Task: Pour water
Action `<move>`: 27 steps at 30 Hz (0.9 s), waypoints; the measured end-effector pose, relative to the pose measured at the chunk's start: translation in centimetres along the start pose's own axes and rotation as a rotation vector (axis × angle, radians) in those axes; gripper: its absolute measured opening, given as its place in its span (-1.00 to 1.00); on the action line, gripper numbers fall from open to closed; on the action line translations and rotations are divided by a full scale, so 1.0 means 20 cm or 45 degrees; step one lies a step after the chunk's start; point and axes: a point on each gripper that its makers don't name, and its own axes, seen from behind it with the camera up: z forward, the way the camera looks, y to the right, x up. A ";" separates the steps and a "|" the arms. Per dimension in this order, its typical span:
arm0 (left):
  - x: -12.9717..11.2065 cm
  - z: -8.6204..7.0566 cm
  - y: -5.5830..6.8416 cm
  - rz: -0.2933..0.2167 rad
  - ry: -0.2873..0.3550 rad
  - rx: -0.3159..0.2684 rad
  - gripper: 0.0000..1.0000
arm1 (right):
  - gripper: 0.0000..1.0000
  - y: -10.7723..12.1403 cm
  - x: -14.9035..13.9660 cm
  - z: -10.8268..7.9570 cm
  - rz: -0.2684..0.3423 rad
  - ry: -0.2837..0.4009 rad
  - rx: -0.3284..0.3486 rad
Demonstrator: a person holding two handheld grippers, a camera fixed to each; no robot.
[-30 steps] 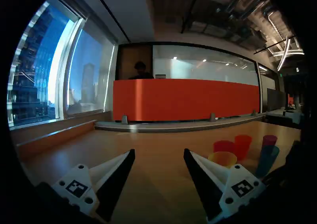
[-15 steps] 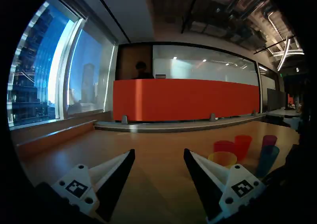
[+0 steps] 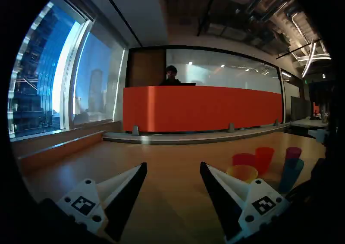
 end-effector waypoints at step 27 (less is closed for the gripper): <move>0.00 -0.01 0.00 0.000 0.000 0.000 0.82 | 1.00 -0.01 -0.01 -0.01 0.001 -0.005 0.002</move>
